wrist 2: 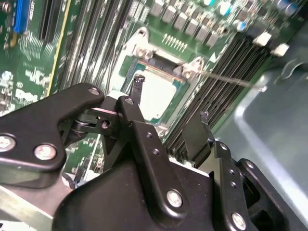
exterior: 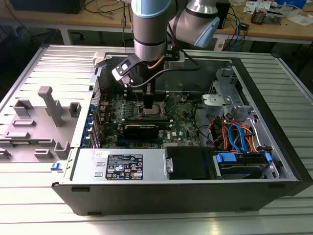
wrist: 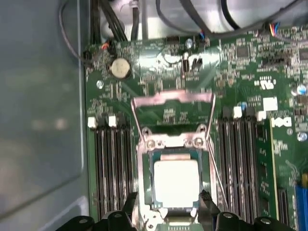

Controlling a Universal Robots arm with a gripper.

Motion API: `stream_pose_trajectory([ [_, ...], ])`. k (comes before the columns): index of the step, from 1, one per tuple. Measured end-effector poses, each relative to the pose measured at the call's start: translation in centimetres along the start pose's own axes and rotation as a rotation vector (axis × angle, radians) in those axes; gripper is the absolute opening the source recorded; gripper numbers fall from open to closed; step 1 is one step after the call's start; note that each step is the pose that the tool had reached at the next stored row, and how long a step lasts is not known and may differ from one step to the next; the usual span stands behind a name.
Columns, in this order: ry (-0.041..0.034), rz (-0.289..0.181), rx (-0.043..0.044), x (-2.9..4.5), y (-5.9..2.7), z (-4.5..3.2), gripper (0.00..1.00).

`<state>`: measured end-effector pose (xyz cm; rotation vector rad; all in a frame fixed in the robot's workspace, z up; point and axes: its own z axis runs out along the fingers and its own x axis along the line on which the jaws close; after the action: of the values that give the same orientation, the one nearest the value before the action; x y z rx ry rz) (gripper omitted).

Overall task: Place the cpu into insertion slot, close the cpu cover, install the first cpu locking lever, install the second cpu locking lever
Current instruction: 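Place the cpu into insertion slot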

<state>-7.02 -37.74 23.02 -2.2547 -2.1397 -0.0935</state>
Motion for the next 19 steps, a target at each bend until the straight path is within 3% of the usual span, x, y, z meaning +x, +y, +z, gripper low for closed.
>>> stream_pose_trajectory([
  [4, -0.003, 0.0, 0.0008, 0.03, 0.77, 0.01, 0.61],
  [8, -0.003, 0.0, 0.0007, 0.04, 0.8, 0.02, 0.61],
  [11, -0.0031, 0.0, 0.0007, 0.04, 0.81, 0.02, 0.8],
  [12, -0.003, 0.0, 0.0007, 0.04, 0.81, 0.02, 0.8],
  [13, -0.0031, 0.0, 0.0007, 0.04, 0.81, 0.02, 0.87],
  [15, -0.003, 0.0, 0.0007, 0.04, 0.82, 0.02, 0.85],
  [18, -0.003, 0.0, 0.0007, 0.03, 0.83, 0.02, 0.67],
  [19, -0.003, 0.0, 0.0006, 0.02, 0.83, 0.02, 0.67],
])
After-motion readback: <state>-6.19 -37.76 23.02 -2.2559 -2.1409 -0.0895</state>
